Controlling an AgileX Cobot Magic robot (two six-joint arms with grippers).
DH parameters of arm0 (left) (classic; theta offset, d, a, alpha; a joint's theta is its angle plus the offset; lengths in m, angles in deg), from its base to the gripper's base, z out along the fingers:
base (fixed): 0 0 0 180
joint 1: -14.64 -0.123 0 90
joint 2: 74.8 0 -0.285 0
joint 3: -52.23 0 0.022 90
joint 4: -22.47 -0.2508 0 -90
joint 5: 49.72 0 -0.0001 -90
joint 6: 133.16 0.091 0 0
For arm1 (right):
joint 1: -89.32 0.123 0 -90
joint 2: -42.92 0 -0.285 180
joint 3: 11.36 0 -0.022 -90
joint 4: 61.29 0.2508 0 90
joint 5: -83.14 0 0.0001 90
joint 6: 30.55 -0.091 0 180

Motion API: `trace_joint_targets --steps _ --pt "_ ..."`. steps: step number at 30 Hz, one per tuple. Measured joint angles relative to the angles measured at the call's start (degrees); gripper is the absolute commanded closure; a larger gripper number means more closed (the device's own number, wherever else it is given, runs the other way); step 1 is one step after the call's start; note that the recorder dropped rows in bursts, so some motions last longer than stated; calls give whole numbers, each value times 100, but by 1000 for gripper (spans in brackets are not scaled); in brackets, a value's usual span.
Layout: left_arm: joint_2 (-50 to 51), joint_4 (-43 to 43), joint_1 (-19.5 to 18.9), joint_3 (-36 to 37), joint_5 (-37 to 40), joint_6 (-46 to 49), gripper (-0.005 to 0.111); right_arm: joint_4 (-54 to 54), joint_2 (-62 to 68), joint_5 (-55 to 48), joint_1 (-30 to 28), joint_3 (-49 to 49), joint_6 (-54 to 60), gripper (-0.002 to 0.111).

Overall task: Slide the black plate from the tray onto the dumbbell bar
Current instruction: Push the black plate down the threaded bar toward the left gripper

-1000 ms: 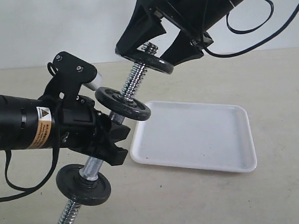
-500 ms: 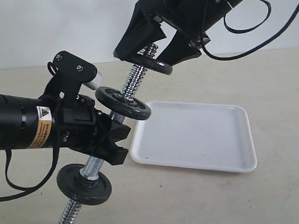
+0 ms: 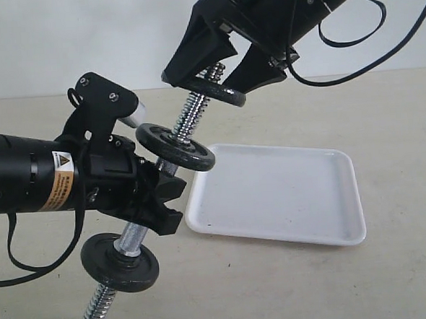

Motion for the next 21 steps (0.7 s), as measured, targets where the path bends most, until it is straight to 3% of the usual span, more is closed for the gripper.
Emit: trace_joint_targets --steps 6,21 --pt "0 0 0 0 0 -11 102 -36 0 45 6 0 136 35" --pt "0 0 0 0 0 -22 102 -70 0 260 35 24 170 9"
